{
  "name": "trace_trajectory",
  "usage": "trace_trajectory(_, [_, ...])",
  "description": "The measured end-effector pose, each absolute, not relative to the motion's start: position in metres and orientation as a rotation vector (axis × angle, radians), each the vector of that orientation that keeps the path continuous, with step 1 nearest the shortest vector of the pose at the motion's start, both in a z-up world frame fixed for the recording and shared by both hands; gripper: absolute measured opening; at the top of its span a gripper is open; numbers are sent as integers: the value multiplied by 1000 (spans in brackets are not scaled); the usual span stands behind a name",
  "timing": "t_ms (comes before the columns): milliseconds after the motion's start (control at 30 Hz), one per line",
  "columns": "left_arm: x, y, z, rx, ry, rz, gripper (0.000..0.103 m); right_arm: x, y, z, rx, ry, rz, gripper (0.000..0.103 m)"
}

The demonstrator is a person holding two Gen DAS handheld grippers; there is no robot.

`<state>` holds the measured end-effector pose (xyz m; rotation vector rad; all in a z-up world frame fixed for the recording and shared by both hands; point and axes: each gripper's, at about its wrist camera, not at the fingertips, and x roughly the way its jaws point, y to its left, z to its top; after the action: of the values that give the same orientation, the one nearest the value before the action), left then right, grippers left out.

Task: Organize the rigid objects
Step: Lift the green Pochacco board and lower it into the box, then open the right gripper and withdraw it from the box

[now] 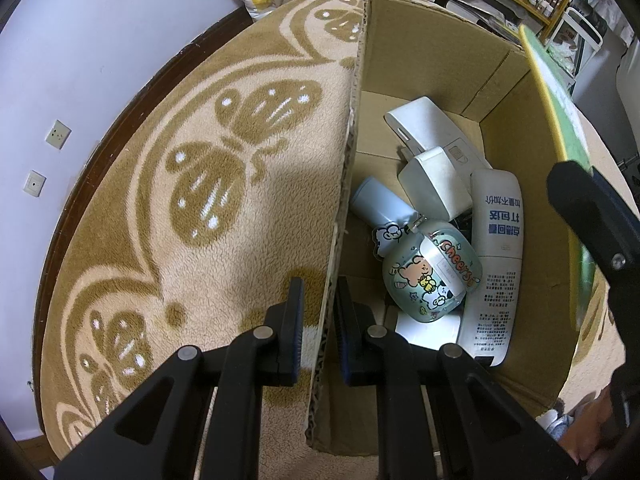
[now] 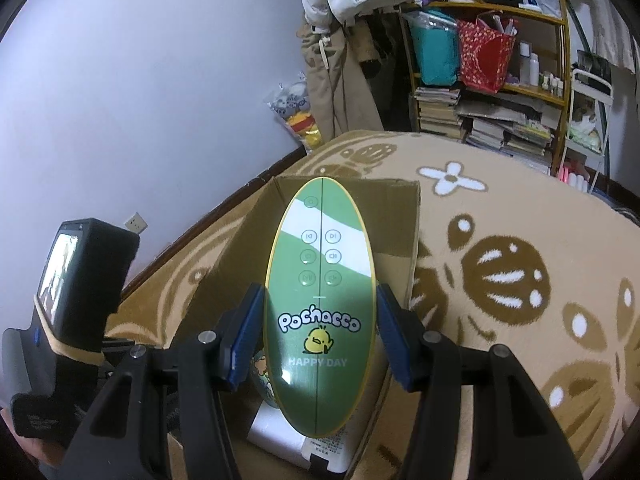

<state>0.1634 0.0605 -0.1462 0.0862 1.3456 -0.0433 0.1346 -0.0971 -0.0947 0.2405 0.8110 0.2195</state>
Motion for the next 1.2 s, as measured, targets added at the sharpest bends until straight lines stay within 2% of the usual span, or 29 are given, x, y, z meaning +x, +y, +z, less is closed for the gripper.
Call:
trace_trajectory(600, [163,61,-145,94,1343,-39,16,135,-90,-96,187,844,210,60])
trace_trajectory(700, [163,60,-144,93,1343,-38,16,135,-91,-94,184,844,197,64])
trace_trajectory(867, [162,59,-143,98,1341,-34,18,132,-98,-81,196,802,166,65])
trace_trajectory(900, [162,59,-143,105,1336,-33,18,132,-99,-79,194,799,161,66])
trace_trajectory(967, [161,57,-139,115,1322,-30,19,131,-104,-78,204,792,144,78])
trace_trajectory(1133, [160,59,-129,104,1285,-23,23,131,-117,-77,214,806,110,80])
trace_trajectory(1200, [161,59,-125,98,1270,-21,23,130,-123,-75,220,815,95,84])
